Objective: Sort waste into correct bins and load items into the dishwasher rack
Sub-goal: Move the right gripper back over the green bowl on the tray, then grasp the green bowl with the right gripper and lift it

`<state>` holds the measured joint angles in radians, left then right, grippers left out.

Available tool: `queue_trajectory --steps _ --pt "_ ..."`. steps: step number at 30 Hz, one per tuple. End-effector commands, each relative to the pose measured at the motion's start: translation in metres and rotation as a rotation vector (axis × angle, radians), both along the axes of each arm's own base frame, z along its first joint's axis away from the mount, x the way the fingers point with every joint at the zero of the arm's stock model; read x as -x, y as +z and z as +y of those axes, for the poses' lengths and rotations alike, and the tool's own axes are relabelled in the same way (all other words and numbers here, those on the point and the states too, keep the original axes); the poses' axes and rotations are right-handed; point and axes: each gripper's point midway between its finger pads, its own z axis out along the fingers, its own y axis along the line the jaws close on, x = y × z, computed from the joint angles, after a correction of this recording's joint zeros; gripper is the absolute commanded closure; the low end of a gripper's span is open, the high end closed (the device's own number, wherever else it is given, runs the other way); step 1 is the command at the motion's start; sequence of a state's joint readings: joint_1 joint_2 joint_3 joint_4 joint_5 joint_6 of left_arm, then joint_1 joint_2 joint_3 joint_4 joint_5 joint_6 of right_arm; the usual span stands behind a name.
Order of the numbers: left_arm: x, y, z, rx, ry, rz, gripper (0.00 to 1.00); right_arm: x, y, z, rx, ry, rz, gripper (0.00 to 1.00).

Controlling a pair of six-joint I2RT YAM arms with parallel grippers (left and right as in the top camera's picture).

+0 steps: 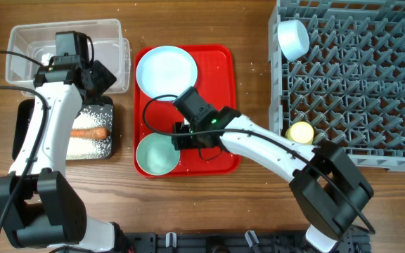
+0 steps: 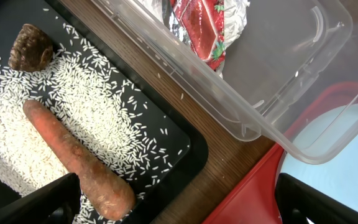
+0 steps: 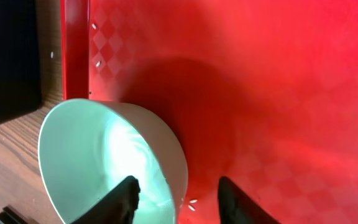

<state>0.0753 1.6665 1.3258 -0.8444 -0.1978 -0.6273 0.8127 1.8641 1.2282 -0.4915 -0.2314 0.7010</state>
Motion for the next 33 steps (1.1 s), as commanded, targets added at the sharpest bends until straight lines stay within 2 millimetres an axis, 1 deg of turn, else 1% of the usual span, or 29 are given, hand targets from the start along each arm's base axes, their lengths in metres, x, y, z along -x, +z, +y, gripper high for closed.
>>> queue_trajectory --steps 1,3,4,6,8,10,13,15,17,18,19,20,21,22,23,24,26,27,29,31,33 --pt "0.002 -0.004 0.005 -0.008 0.021 0.011 0.00 0.004 -0.030 -0.005 0.063 -0.064 0.052 0.65" --pt "0.002 -0.004 0.005 -0.008 0.021 0.011 0.00 0.007 -0.041 -0.005 0.071 -0.074 0.085 0.71" --pt "0.002 -0.004 0.005 -0.008 0.021 0.011 0.00 0.007 -0.041 -0.005 0.071 -0.075 0.084 0.73" --pt "0.002 -0.004 0.005 -0.008 0.021 0.011 0.00 0.007 -0.040 -0.005 0.069 -0.074 0.083 0.83" --pt "0.002 -0.004 0.005 -0.008 0.021 0.011 0.00 0.006 -0.040 -0.005 0.067 -0.077 0.081 0.96" --pt "0.002 -0.004 0.005 -0.008 0.021 0.011 0.00 0.002 -0.035 -0.006 0.059 -0.083 0.079 0.96" --pt "0.002 -0.004 0.005 -0.008 0.021 0.011 0.00 -0.008 -0.015 -0.012 0.046 -0.096 0.056 0.96" --pt "0.002 -0.004 0.005 -0.008 0.021 0.011 0.00 -0.020 0.015 -0.024 0.033 -0.092 -0.005 0.96" --pt "0.002 -0.004 0.005 -0.008 0.021 0.011 0.00 -0.035 0.045 -0.050 0.061 -0.146 -0.080 0.96" --pt "0.002 -0.004 0.005 -0.008 0.021 0.011 0.00 -0.046 0.071 -0.075 0.094 -0.191 -0.155 0.96" --pt "0.002 -0.004 0.005 -0.008 0.021 0.011 0.00 -0.053 0.086 -0.091 0.119 -0.223 -0.206 0.96" --pt "0.002 -0.004 0.005 -0.008 0.021 0.011 0.00 -0.060 0.102 -0.112 0.157 -0.268 -0.268 0.96" --pt "0.002 -0.004 0.005 -0.008 0.021 0.012 0.00 -0.068 0.123 -0.146 0.232 -0.357 -0.353 0.96" --pt "0.002 -0.004 0.005 -0.008 0.021 0.011 0.00 -0.072 0.137 -0.172 0.292 -0.422 -0.410 0.96" --pt "0.002 -0.004 0.005 -0.008 0.021 0.011 0.00 -0.076 0.162 -0.218 0.416 -0.544 -0.513 0.96" --pt "0.002 -0.004 0.005 -0.008 0.021 0.011 0.00 -0.077 0.182 -0.255 0.530 -0.647 -0.595 0.96" --pt "0.002 -0.004 0.005 -0.008 0.021 0.011 0.00 -0.076 0.209 -0.309 0.741 -0.797 -0.707 0.96" --pt "0.002 -0.004 0.005 -0.008 0.021 0.011 0.00 -0.075 0.217 -0.328 0.858 -0.810 -0.739 0.96" --pt "0.002 -0.004 0.005 -0.008 0.021 0.011 0.00 -0.076 0.227 -0.355 1.081 -0.757 -0.750 0.96" --pt "0.002 -0.004 0.005 -0.008 0.021 0.011 0.00 -0.080 0.230 -0.371 1.234 -0.702 -0.732 0.96" --pt "0.002 -0.004 0.005 -0.008 0.021 0.011 0.00 -0.095 0.228 -0.378 1.362 -0.615 -0.709 0.96"
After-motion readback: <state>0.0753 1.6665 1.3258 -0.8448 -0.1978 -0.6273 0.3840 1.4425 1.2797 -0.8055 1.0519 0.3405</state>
